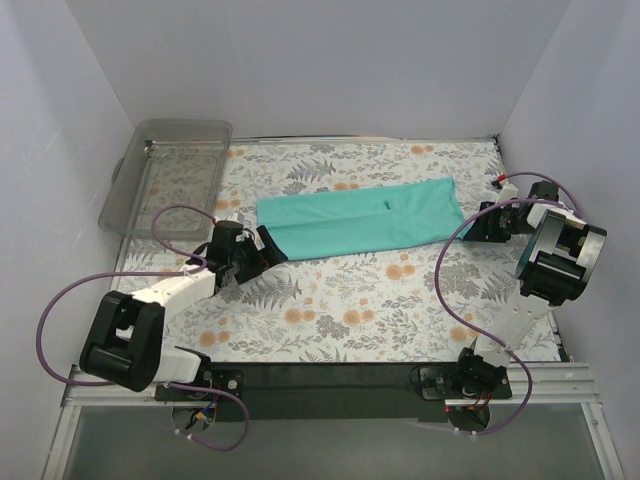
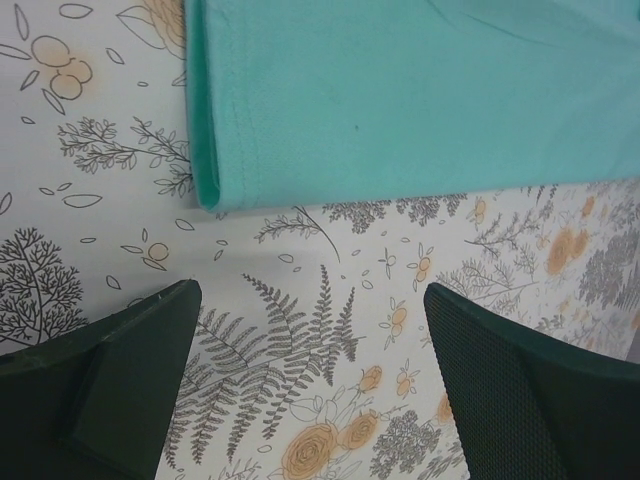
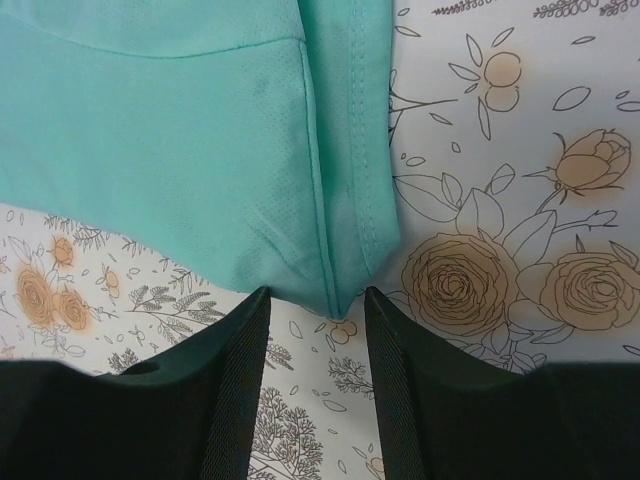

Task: Fold and stack the t-shirts
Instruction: Fold the tshirt

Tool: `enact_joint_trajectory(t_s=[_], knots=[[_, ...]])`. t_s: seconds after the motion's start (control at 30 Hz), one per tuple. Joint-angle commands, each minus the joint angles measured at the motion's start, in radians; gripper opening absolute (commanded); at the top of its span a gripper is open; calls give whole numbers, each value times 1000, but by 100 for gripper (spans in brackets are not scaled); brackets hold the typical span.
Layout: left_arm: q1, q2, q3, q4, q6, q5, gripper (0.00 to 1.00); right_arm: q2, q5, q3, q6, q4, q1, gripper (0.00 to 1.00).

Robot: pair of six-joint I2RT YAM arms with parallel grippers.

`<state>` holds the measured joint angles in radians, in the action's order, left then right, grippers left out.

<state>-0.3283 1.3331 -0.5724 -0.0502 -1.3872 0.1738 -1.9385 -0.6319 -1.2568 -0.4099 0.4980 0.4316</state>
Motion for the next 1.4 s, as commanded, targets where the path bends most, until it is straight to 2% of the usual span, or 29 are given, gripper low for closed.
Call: enact_joint_trajectory(t_s=[0.0,0.17,0.33,0.43,0.5,0.53,0.6,0.63,0.67,0.7,0.83,0.9,1.07,1.27,1.37], knots=[[14,37,-50,10,-62,-69,87,-2,-26,-38,19,-21,4,42],[26,106,-81,6,-104,-102,86,-5,-29,-38,17,-27,4,38],[34,162,-106,23,-119,-120,78,-8,-31,-36,11,-27,4,36],[35,182,-116,15,-121,-119,61,-8,-29,-39,10,-27,4,34],[35,186,-112,6,-121,-120,55,-8,-26,-42,6,-27,4,34],[37,183,-109,6,-121,-125,49,-7,-25,-41,5,-27,4,33],[35,176,-95,6,-116,-137,45,-5,-20,-42,3,-26,6,33],[35,176,-92,6,-108,-140,41,-5,-20,-43,2,-26,6,33],[37,173,-86,6,-105,-143,27,-2,-20,-43,0,-26,7,32],[37,172,-84,4,-101,-148,19,0,-20,-43,-1,-26,9,31],[40,160,-73,6,-88,-160,0,4,-18,-50,-7,-24,16,23],[43,150,-70,-2,-82,-161,0,7,-18,-53,-9,-22,19,20],[44,121,-64,-26,-67,-195,0,12,-17,-59,-29,-15,24,1],[46,75,-37,-50,-61,-212,0,22,9,-59,-62,-4,29,1],[49,63,-29,-56,-58,-201,0,24,12,-67,-131,48,30,2]])
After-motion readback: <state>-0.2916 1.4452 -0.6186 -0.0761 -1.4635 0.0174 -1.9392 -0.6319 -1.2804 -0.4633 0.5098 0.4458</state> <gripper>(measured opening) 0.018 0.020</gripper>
